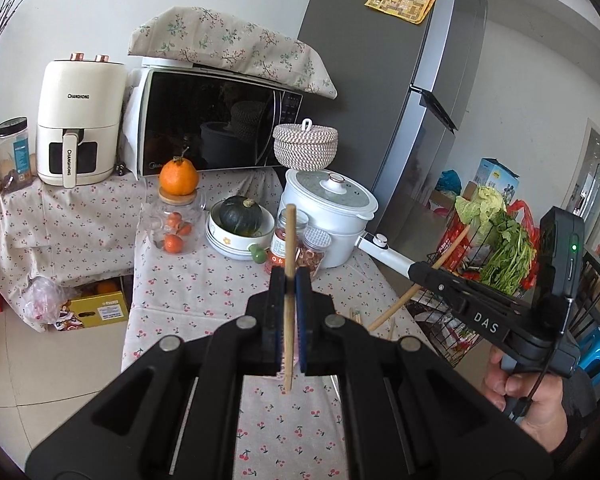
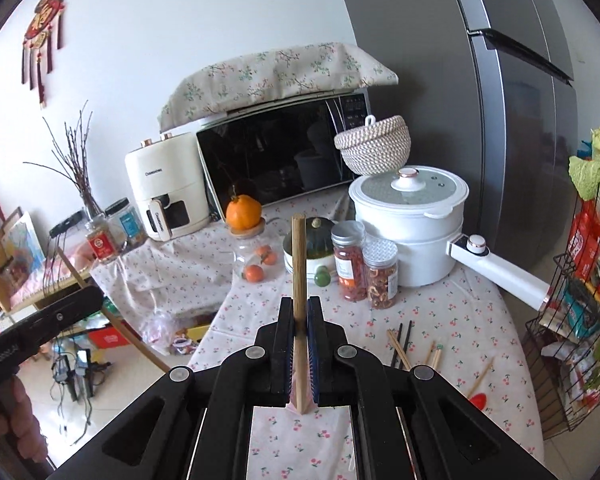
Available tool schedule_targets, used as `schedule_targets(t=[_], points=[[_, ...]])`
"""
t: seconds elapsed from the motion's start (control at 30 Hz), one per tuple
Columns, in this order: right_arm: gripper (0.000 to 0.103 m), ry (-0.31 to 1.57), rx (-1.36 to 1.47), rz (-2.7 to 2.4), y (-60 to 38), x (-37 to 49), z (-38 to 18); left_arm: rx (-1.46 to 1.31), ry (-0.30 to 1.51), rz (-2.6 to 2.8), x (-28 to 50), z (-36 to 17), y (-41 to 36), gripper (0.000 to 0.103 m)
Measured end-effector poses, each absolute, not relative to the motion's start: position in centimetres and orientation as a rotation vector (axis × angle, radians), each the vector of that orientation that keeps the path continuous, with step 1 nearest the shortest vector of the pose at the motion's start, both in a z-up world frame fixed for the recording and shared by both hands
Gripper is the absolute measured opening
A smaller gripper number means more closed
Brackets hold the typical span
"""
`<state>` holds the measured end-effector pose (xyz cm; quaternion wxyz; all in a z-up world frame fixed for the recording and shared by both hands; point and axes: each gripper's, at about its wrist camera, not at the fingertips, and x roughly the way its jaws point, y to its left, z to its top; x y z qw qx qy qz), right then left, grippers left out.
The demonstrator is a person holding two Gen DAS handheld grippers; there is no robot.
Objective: Organize utensils
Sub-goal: 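Carry both chopsticks over the pink basket and open both tools to drop them in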
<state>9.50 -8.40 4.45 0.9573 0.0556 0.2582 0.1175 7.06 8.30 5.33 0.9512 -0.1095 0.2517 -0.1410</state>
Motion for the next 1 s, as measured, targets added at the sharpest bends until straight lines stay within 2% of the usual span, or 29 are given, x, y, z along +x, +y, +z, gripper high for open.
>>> schedule_targets(t=[0.37,0.73,1.0], points=[[0.006,0.474,0.124,0.291,-6.6,13.1,6.0,-0.137,0.483,-0.229,12.8,6.6,6.1,0.006],[0.006,0.681,0.127,0.329,-6.0,19.2,0.6,-0.12,0.734,-0.249,18.0,0.6,5.3,0.006],[0.006,0.763,0.142,0.322,-6.7,21.5,-2.5,-0.126,0.835,-0.264,20.6,-1.8,5.2,0.006]])
